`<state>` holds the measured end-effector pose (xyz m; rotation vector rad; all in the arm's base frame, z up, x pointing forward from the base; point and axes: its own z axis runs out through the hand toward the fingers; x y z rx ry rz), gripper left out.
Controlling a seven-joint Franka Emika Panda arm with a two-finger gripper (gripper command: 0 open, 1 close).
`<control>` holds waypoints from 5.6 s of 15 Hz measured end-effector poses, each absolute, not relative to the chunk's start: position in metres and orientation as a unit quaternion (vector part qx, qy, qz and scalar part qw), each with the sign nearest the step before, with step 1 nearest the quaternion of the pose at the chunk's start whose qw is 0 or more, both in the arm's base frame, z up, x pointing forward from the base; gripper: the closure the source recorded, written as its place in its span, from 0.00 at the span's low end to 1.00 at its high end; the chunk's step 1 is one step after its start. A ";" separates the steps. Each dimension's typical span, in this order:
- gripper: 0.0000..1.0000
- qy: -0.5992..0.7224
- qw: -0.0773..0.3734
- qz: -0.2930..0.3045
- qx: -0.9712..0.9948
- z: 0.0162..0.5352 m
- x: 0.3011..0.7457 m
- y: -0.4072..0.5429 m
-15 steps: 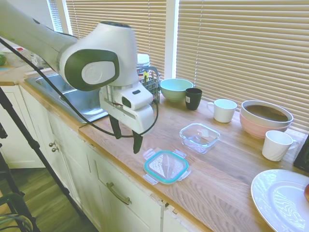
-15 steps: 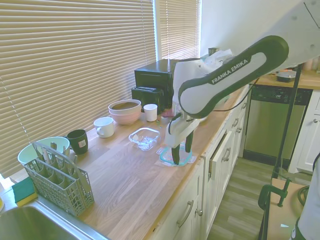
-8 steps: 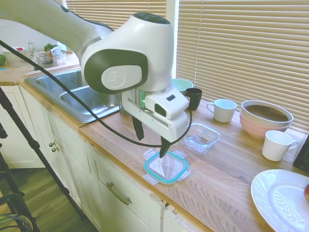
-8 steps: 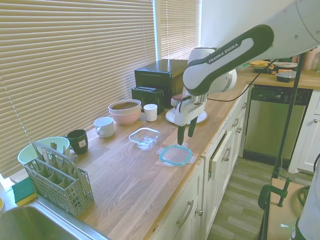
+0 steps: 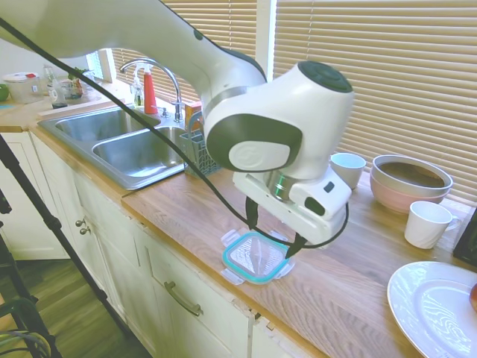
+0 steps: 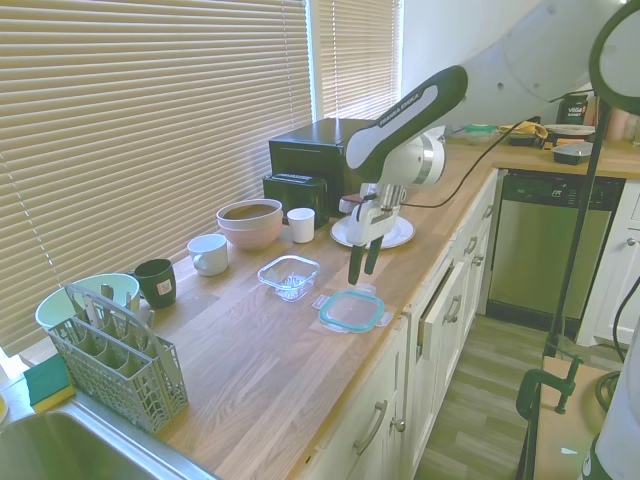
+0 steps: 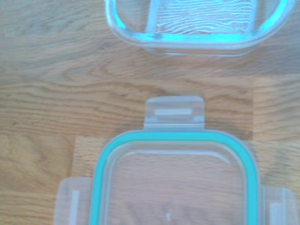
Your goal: Cover the lid of the food container
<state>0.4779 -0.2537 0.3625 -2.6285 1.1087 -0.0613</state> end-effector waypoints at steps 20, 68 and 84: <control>0.00 0.363 0.183 0.018 -0.914 0.317 0.501 -0.266; 1.00 0.430 0.170 -0.030 -0.886 0.457 0.453 -0.208; 1.00 0.457 0.124 -0.043 -0.880 0.524 0.471 -0.287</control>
